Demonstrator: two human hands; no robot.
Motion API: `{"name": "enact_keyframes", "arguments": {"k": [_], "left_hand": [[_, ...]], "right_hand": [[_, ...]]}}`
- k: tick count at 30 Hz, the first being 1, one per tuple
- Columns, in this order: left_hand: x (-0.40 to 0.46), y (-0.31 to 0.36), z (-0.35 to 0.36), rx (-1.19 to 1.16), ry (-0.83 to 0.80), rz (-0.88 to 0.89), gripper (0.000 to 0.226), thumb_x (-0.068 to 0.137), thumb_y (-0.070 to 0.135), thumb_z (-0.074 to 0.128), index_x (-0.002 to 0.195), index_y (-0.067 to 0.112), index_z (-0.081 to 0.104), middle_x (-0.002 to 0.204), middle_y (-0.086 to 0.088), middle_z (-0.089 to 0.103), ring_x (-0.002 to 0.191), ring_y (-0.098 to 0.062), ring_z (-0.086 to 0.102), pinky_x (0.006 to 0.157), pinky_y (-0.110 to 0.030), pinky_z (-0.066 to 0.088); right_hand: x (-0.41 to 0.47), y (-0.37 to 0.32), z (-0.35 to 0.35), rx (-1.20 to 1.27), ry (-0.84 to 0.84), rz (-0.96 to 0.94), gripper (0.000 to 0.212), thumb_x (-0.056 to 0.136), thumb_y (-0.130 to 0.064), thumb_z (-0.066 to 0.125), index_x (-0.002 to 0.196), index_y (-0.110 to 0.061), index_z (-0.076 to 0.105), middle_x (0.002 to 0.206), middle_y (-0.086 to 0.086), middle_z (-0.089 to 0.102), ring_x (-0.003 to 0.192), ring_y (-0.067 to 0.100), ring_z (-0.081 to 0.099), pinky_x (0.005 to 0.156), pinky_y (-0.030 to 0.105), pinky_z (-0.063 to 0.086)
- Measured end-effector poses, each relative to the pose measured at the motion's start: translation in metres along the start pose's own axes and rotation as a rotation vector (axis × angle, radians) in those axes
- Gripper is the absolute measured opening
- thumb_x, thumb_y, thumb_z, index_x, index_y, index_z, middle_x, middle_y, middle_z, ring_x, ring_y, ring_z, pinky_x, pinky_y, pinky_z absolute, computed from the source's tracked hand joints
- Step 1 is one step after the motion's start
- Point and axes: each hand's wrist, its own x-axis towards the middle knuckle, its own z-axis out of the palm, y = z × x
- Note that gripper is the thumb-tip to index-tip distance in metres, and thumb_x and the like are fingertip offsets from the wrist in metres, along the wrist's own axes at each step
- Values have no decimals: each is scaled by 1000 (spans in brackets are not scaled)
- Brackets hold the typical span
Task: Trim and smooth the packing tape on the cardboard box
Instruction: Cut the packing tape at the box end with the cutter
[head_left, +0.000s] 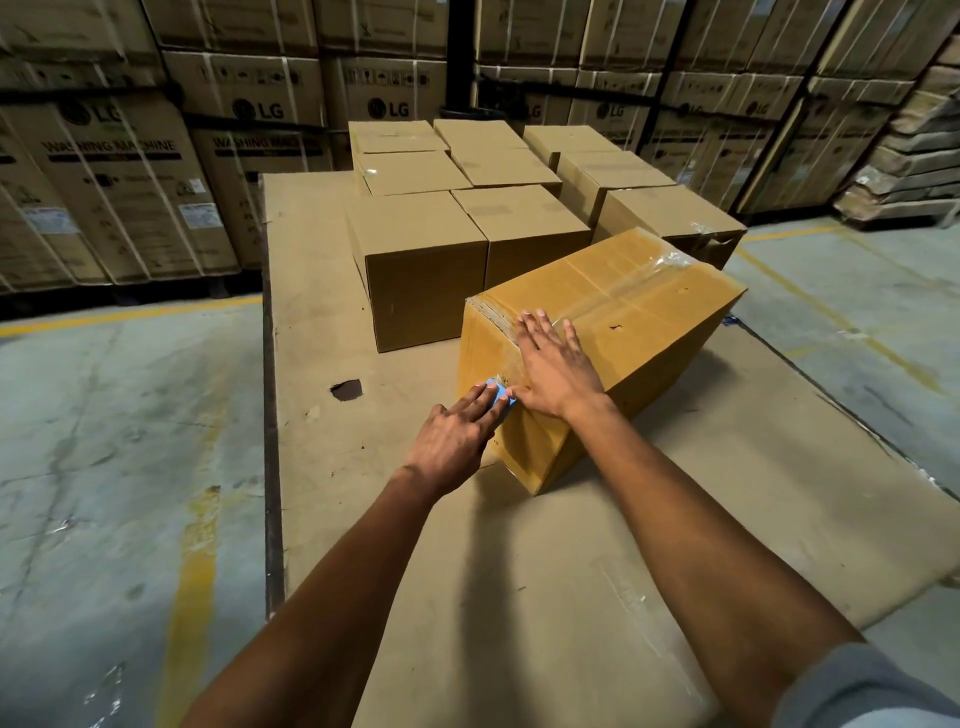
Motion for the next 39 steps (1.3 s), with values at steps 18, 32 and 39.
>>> {"name": "enact_keyframes", "arguments": {"k": [18, 32, 39], "left_hand": [[12, -11, 20, -97, 118, 54, 66, 102, 11, 64, 164, 17, 41, 170, -11, 39, 158, -28, 37, 78, -42, 49], [-2, -19, 41, -150, -28, 64, 59, 108, 29, 51, 163, 12, 41, 166, -15, 46, 152, -33, 46, 89, -53, 59], [-13, -18, 25, -160, 59, -4, 63, 101, 22, 64, 160, 10, 46, 164, -14, 48, 152, -31, 47, 83, -48, 58]], "right_hand": [[13, 0, 0, 59, -50, 31, 114, 89, -49, 77, 168, -13, 2, 177, 7, 1, 164, 25, 0, 131, 57, 9], [11, -6, -2, 75, -61, 52, 131, 78, -48, 87, 167, -11, -1, 177, 9, -2, 164, 26, -2, 132, 53, 7], [12, -4, 0, 69, -37, 26, 138, 75, -58, 86, 167, -11, -6, 177, 11, -5, 164, 29, -2, 132, 55, 9]]}}
